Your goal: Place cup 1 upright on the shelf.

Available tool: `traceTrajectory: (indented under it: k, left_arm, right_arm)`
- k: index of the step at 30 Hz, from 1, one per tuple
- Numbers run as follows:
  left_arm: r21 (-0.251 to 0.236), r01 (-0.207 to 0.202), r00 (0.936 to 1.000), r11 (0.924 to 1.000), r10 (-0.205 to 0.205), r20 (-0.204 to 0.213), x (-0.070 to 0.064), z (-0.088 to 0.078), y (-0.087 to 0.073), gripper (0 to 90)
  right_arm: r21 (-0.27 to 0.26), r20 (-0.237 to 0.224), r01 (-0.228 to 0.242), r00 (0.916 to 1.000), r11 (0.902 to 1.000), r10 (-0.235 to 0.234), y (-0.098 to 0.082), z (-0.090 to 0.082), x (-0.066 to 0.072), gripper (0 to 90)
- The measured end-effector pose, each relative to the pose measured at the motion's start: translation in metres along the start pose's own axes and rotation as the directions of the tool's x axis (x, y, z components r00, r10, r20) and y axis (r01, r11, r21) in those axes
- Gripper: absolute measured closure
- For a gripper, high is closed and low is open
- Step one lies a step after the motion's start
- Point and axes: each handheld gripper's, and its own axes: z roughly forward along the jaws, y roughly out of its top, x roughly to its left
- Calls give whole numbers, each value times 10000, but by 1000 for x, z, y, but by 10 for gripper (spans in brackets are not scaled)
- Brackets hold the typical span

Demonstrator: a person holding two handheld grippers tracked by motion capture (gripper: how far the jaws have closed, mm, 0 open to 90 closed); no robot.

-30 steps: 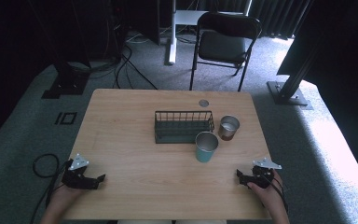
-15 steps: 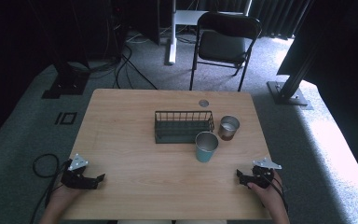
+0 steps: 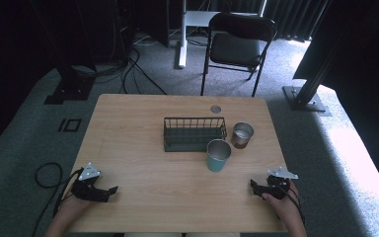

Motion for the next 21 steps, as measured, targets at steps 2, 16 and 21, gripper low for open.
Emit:
traceTrajectory:
  k: [2, 16, 21]
  left_arm:
    - [-54, -52, 9999, 10000, 53, 91, -3, 1, 3, 20]
    - [-306, -614, 9951, 9976, 635, 762, -19, 12, 21, 20]
    - [-479, -788, 9914, 9957, 833, 1005, -25, 16, 29, 20]
  right_arm:
    - [3, -1, -7, 10000, 10000, 7, 0, 0, 0, 114]
    - [5, -1, -3, 10000, 10000, 3, 0, 0, 0, 113]
    - [1, 2, 5, 10000, 10000, -5, 0, 0, 0, 113]
